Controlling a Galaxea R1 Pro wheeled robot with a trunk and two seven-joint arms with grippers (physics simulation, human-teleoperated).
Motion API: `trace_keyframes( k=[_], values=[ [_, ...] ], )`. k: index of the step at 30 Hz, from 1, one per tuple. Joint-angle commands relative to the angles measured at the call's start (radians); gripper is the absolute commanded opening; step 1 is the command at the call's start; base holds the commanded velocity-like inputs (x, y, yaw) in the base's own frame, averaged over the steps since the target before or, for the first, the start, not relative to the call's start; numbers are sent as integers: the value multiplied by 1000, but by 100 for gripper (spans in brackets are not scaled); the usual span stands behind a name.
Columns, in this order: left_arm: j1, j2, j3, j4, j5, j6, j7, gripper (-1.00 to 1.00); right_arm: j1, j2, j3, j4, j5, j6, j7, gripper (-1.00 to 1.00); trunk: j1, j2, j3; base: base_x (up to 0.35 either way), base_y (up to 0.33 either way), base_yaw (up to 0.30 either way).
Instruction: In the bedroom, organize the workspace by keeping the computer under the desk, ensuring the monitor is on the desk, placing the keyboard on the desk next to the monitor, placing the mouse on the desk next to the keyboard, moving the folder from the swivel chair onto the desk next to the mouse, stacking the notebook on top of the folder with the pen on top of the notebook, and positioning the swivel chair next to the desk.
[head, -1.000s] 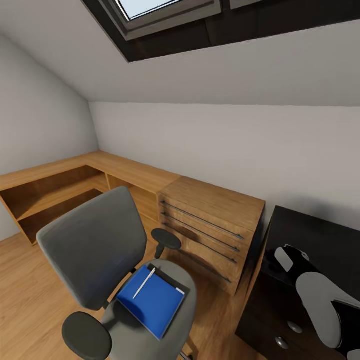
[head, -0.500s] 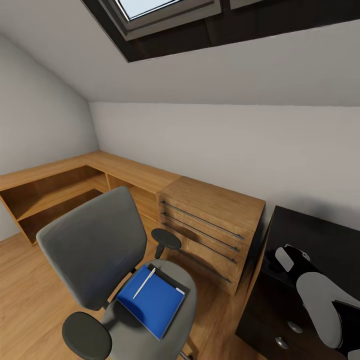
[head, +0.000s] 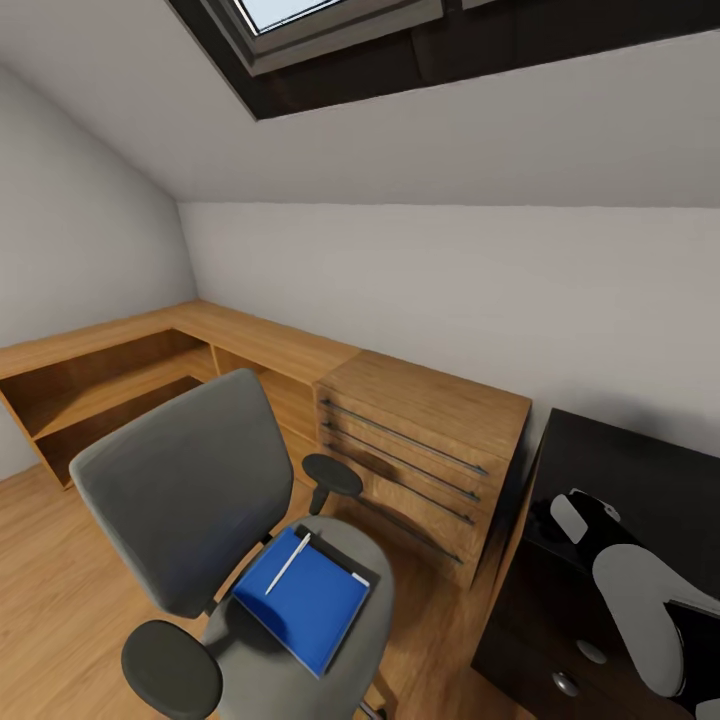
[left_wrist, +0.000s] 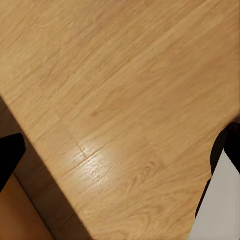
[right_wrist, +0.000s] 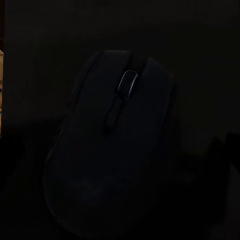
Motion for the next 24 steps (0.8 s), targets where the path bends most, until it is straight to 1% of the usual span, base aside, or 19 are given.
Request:
trace_keyframes(
  k=[1, 24],
  values=[
    [0, 0, 8, -1, -2, -1, -7, 100, 0, 0, 2, -2, -11, 3, -6, 100, 0, 0, -1, 0, 0, 0],
    [0, -1, 7, -1, -2, -1, -7, 100, 0, 0, 2, -2, -11, 3, -6, 100, 0, 0, -1, 0, 0, 0]
  ],
)
